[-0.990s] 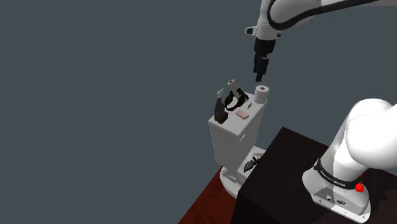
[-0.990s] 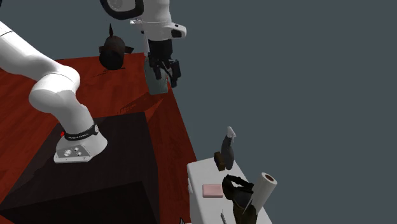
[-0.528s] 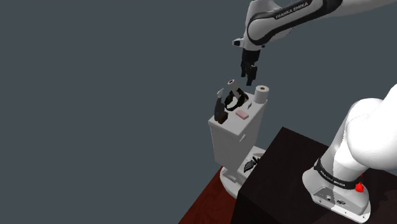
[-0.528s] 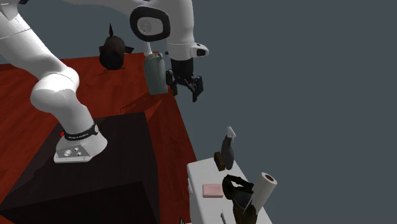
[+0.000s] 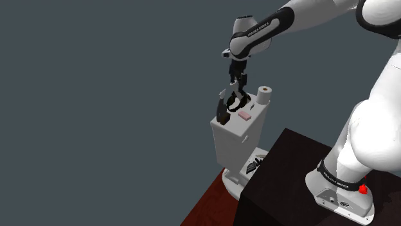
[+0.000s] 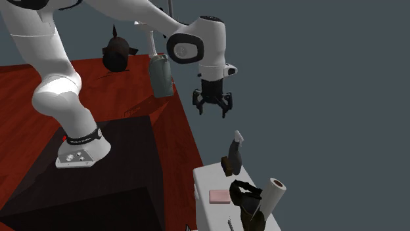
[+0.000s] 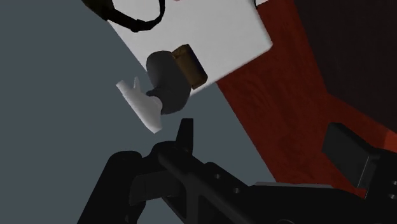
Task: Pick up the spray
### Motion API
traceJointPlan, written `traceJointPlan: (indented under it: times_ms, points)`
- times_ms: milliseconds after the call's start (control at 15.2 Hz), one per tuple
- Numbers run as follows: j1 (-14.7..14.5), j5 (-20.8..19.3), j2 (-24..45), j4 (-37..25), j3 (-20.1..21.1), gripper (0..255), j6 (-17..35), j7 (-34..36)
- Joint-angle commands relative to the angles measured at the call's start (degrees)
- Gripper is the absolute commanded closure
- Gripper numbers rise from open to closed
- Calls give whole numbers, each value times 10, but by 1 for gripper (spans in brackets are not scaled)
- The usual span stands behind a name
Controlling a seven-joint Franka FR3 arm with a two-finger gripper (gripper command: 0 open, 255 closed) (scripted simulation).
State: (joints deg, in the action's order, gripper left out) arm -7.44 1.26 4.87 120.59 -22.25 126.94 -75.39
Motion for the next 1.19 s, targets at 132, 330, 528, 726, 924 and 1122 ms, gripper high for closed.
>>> traceJointPlan:
  times_ms: [132, 330, 528, 726, 924, 1122]
  points:
    - [11, 31, 95, -69, 11, 0, 26, -87]
    - [24, 47, 162, -126, 27, 0, 38, -141]
    - [37, 55, 227, -188, 45, 0, 46, -187]
    - [41, 59, 251, -200, 52, 0, 59, -199]
    - [40, 67, 265, -196, 51, 0, 75, -203]
    - [37, 75, 278, -194, 48, 0, 89, -207]
